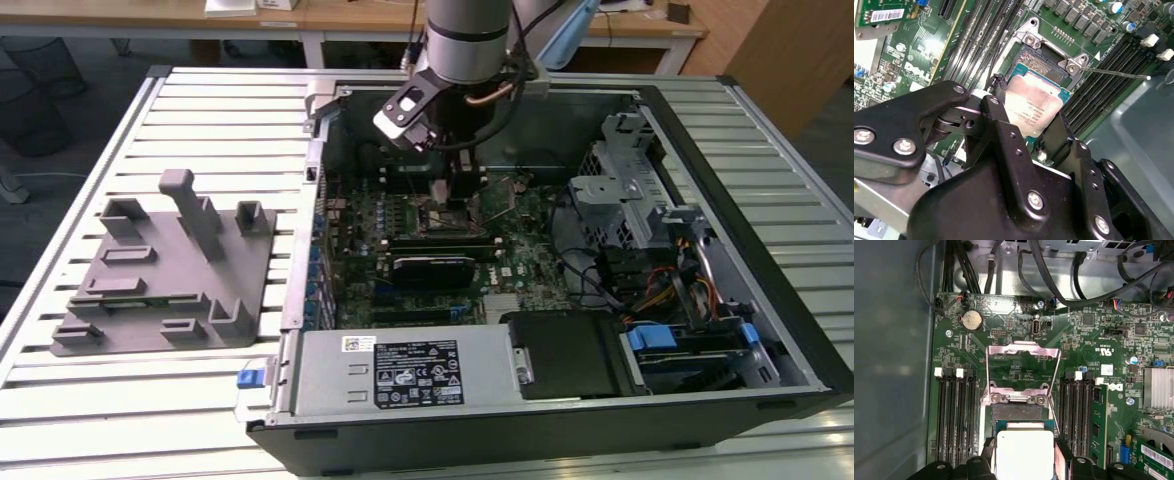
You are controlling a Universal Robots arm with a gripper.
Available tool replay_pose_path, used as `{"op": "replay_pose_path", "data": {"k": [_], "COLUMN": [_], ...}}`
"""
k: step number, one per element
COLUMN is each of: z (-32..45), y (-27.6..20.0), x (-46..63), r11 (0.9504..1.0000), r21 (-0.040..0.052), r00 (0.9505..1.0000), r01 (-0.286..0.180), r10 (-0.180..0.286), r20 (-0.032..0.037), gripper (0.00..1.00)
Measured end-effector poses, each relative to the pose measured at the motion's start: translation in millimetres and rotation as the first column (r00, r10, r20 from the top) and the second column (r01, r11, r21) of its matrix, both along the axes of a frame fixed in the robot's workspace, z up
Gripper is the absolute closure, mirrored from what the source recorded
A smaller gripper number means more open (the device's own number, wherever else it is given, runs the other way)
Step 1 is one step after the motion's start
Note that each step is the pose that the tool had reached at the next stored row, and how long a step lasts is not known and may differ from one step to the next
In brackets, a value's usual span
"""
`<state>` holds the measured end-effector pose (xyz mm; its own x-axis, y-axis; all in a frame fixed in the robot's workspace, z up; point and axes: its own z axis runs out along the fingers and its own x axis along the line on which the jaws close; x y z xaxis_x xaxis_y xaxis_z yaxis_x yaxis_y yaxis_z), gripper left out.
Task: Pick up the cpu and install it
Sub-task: 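Place the cpu into insertion slot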
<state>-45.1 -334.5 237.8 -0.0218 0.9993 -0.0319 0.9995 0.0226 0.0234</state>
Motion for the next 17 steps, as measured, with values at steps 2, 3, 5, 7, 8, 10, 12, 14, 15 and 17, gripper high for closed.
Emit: {"op": "replay_pose_path", "data": {"k": [2, 3, 5, 7, 8, 10, 12, 14, 15, 17], "z": [-2.1, -3.4, -5.5, -7.1, -7.8, -9.2, -11.1, -13.0, -13.9, -15.5], "y": [0.0, 0.0, 0.0, 0.0, 0.0, 0.0, 0.0, 0.0, 0.0, 0.0], "x": [0.0, 0.0, 0.0, 0.0, 0.0, 0.0, 0.0, 0.0, 0.0, 0.0], "r11": [1.0000, 1.0000, 1.0000, 1.0000, 1.0000, 1.0000, 1.0000, 1.0000, 1.0000, 1.0000], "r21": [-0.0002, -0.0002, -0.0001, -0.0001, -0.0001, -0.0001, -0.0001, -0.0001, -0.0001, -0.0002], "r00": [1.0000, 1.0000, 1.0000, 1.0000, 1.0000, 1.0000, 1.0000, 1.0000, 1.0000, 1.0000], "r01": [0.000, 0.000, 0.000, 0.000, 0.000, 0.000, 0.000, 0.000, 0.000, 0.000], "r10": [0.000, 0.000, 0.000, 0.000, 0.000, 0.000, 0.000, 0.000, 0.000, 0.000], "r20": [-0.0001, -0.0001, -0.0001, -0.0001, -0.0001, -0.0001, -0.0001, -0.0001, 0.0000, -0.0001], "gripper": [0.46, 0.46, 0.46, 0.46, 0.46, 0.46, 0.46, 0.46, 0.46, 0.46]}}
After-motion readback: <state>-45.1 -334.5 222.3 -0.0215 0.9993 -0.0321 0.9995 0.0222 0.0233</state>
